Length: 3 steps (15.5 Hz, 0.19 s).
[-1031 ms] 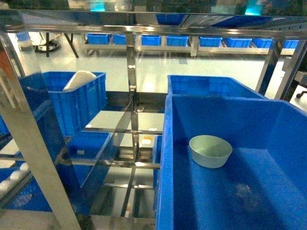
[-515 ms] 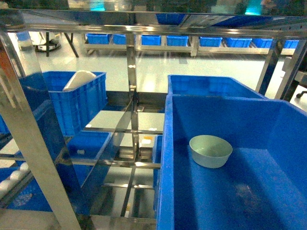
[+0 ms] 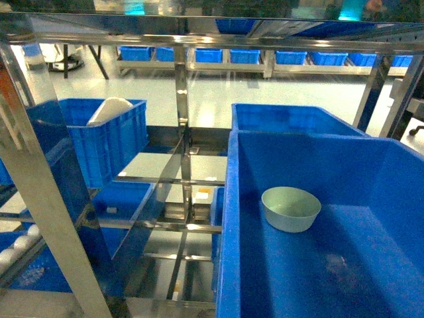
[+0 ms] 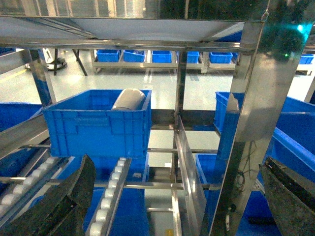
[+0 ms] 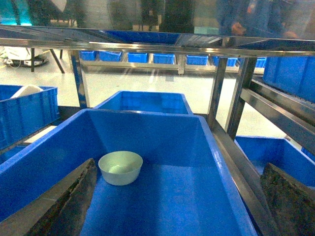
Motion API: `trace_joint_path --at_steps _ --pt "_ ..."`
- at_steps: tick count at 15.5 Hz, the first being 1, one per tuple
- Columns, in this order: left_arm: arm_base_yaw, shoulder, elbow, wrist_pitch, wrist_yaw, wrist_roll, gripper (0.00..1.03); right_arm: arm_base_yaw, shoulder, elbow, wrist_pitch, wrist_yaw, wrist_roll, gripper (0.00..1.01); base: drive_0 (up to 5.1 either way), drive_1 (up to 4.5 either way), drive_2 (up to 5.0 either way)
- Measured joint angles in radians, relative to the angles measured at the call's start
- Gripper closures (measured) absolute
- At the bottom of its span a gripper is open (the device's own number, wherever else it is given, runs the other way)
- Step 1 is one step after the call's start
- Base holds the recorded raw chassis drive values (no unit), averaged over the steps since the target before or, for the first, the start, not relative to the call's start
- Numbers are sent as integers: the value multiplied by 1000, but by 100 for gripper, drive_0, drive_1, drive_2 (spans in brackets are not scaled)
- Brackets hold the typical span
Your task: Place green bowl on second shelf with right arm
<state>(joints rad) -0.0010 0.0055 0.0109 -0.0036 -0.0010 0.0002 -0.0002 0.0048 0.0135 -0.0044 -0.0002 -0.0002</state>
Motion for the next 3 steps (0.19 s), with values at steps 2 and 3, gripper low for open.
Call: trace_joint_path --at_steps 2,3 --pt "0 0 0 0 0 0 5 0 0 0 0 0 0 3 0 0 0" --pt "0 0 0 0 0 0 5 0 0 0 0 0 0 3 0 0 0"
